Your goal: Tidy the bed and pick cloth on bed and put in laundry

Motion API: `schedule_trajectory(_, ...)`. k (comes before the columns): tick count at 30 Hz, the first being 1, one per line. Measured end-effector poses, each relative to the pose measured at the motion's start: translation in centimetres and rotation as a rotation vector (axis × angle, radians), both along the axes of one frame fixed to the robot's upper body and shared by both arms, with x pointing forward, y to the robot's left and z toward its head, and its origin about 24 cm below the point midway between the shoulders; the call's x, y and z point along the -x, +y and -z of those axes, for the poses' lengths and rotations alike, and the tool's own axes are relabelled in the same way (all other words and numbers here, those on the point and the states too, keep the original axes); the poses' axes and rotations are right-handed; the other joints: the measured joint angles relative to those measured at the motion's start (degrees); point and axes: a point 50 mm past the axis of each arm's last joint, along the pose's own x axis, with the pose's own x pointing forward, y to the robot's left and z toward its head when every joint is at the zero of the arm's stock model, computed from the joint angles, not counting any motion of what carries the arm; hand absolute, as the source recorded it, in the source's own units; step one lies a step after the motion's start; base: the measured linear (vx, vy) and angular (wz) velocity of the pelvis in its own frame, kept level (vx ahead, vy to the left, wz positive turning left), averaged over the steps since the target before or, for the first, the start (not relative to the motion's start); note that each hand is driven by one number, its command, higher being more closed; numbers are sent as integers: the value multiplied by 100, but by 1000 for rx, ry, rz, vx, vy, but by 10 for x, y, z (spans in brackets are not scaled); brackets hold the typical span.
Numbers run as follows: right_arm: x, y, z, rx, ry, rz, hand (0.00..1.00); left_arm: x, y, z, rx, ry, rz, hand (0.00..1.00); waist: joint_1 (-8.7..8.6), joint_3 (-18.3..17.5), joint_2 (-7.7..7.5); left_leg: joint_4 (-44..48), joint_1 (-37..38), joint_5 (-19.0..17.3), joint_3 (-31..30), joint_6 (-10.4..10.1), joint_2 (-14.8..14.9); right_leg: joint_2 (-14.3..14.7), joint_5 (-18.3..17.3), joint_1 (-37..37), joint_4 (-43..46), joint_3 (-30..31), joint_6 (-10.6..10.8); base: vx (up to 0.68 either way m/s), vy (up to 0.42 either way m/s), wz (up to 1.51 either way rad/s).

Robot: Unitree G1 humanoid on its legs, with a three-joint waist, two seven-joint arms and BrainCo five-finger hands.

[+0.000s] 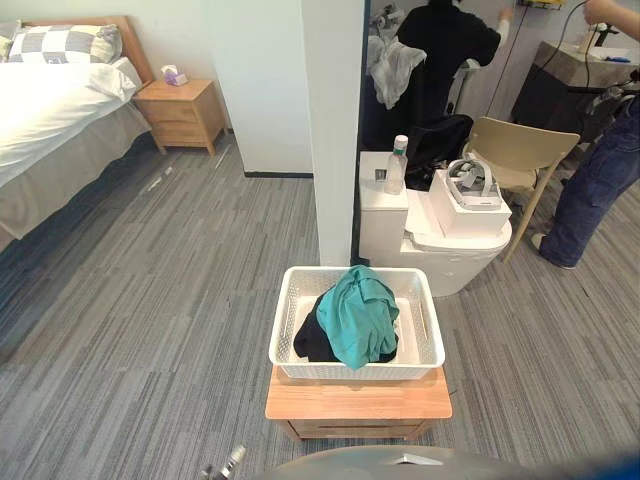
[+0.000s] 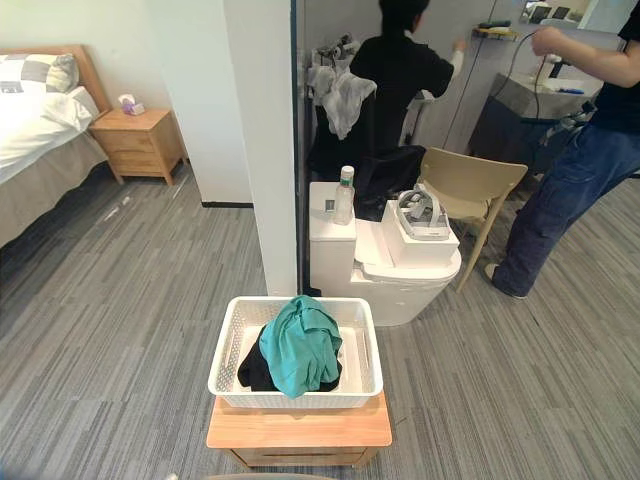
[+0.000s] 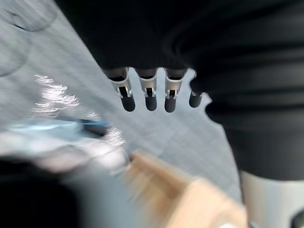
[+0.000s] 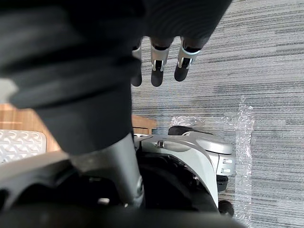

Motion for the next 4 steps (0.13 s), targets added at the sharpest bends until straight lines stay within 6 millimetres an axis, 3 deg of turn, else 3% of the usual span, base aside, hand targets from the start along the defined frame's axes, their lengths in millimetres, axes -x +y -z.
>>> schedule_trajectory(4,1,-4,0,19,10,1,0,0,-5,2,-8,49,132,0,6,-57,96,-4,2,1,11,-10,17,20,-2,-4,-8,4,-4,-10,-25,-2)
